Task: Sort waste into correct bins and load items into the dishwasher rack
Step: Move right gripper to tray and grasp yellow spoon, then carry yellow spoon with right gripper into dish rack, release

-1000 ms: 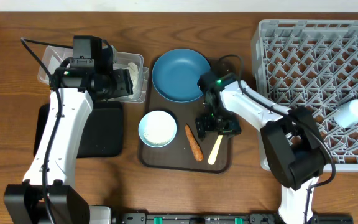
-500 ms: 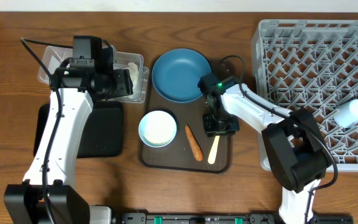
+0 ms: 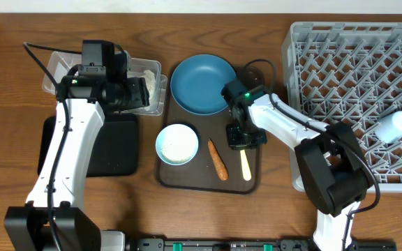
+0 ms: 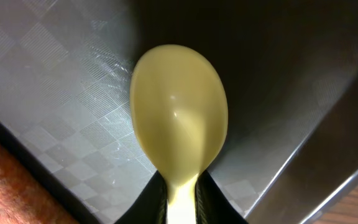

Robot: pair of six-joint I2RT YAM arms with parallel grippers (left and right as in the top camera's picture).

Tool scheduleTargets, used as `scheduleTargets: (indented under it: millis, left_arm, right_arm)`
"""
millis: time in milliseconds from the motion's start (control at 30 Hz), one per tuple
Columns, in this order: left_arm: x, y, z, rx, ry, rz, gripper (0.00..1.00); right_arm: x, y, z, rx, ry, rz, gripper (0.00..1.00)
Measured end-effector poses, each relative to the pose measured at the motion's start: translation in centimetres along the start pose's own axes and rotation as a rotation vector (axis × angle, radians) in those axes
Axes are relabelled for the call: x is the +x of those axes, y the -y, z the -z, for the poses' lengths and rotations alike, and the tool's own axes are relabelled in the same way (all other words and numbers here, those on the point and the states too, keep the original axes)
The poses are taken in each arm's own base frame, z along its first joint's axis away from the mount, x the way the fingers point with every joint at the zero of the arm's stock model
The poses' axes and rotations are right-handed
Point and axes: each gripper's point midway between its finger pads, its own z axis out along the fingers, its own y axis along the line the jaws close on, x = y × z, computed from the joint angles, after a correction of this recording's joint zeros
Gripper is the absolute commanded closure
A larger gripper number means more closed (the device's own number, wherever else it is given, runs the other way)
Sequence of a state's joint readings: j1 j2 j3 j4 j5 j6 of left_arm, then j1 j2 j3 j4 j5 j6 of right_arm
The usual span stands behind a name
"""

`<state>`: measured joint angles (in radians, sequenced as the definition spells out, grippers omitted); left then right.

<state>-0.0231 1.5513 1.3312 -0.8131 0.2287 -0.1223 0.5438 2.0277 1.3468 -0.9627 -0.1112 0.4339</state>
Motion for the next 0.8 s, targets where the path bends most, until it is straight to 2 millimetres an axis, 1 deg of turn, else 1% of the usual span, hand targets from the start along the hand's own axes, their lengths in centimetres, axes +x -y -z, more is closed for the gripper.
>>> scheduleTargets:
  millis: [300,633,733,800]
  left_arm:
    - [0.0,0.0,0.0,0.000,0.000,0.000,0.33]
    - [0.0,0.0,0.0,0.000,0.000,0.000,0.33]
    - [0.0,0.0,0.0,0.000,0.000,0.000,0.33]
    - [0.0,0.0,0.0,0.000,0.000,0.000,0.33]
  right_arm:
    - [0.0,0.0,0.0,-0.002,0.000,-0.002,0.99]
    - [0.2,-0.6,0.4,-0.031,-0.017,0.069,0.99]
    - [-0.4,-0.9,1.5,-0.048,0.010,0.102,0.99]
    - [-1.0,-1.2,3.2,-0.073,0.054,0.124,0.99]
